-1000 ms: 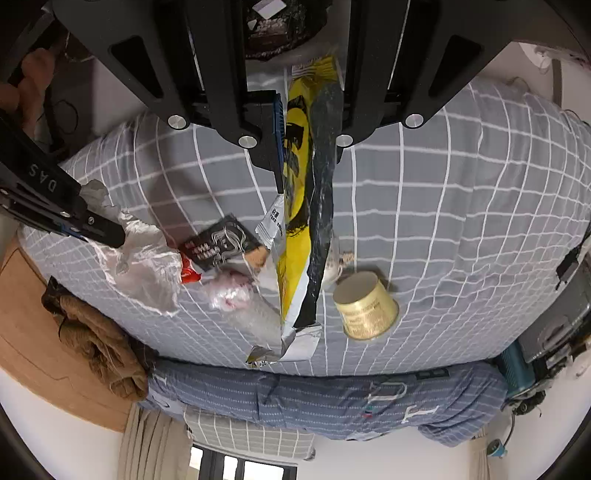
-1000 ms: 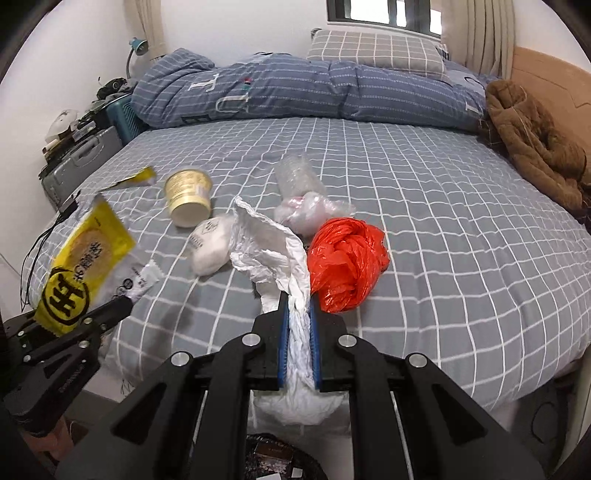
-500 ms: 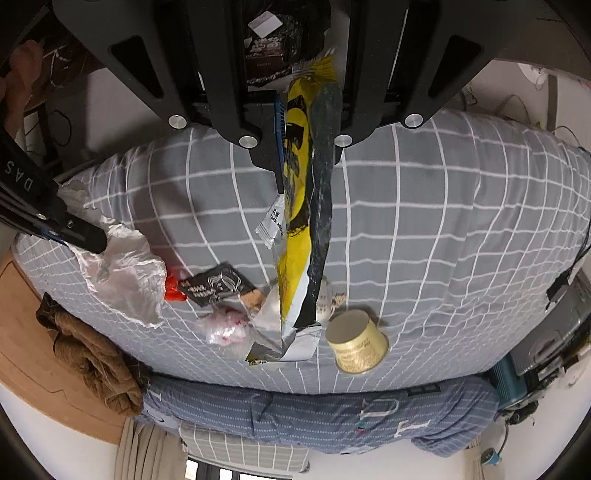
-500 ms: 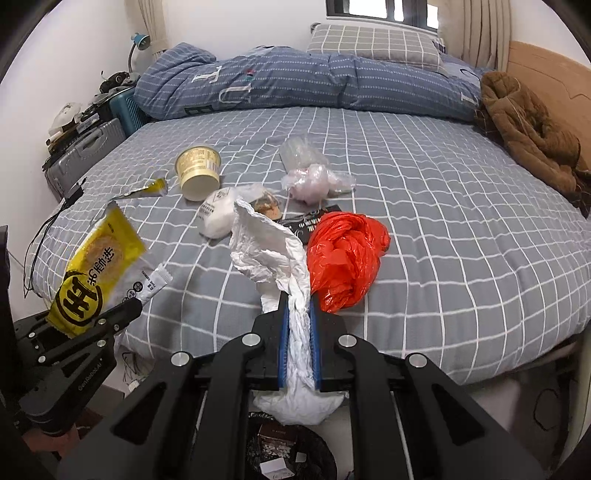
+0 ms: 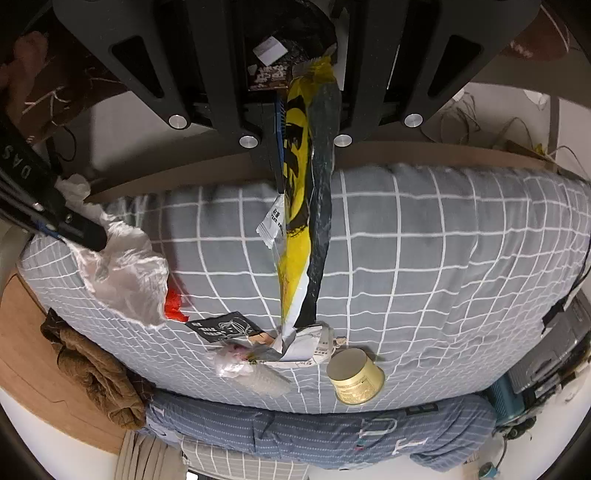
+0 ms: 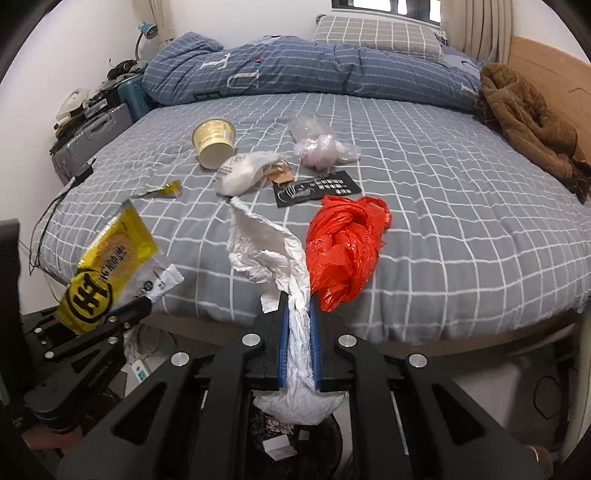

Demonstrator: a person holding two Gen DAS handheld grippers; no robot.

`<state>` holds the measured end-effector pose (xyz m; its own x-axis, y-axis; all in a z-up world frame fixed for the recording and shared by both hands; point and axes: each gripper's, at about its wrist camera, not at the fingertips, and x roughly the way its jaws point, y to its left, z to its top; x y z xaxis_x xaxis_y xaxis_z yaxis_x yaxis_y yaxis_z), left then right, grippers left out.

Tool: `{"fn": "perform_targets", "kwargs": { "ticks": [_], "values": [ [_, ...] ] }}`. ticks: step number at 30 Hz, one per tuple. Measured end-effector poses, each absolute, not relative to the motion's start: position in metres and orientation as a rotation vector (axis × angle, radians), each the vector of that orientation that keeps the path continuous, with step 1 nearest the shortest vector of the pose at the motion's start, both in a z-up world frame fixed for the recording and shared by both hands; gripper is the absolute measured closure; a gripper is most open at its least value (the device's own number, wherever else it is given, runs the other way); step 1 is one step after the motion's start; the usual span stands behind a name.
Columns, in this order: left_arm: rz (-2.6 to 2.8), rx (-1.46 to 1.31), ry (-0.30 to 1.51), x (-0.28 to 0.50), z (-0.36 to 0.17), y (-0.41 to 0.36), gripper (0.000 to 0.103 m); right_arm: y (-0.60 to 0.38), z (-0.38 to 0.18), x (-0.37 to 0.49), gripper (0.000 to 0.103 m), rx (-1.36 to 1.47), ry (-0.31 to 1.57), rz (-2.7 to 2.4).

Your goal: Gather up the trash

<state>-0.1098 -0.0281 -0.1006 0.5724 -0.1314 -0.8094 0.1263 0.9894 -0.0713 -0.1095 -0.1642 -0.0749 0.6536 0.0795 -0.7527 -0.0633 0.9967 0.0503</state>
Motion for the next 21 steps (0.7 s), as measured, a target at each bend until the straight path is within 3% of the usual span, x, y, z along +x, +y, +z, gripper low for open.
{"fn": "perform_targets", "kwargs": {
  "ticks": [11, 21],
  "values": [
    [-0.16, -0.023, 0.975, -0.149, -0.092, -0.034, 0.095, -0.161, -0.068, -0.159, 0.094, 0.039, 0.883, 0.085],
    [-0.133, -0.022, 1.06, -0.18, -0.126, -0.024, 0.096, -0.164, -0.109, -0.182, 0.094, 0.059, 0.992, 0.063]
  ]
}}
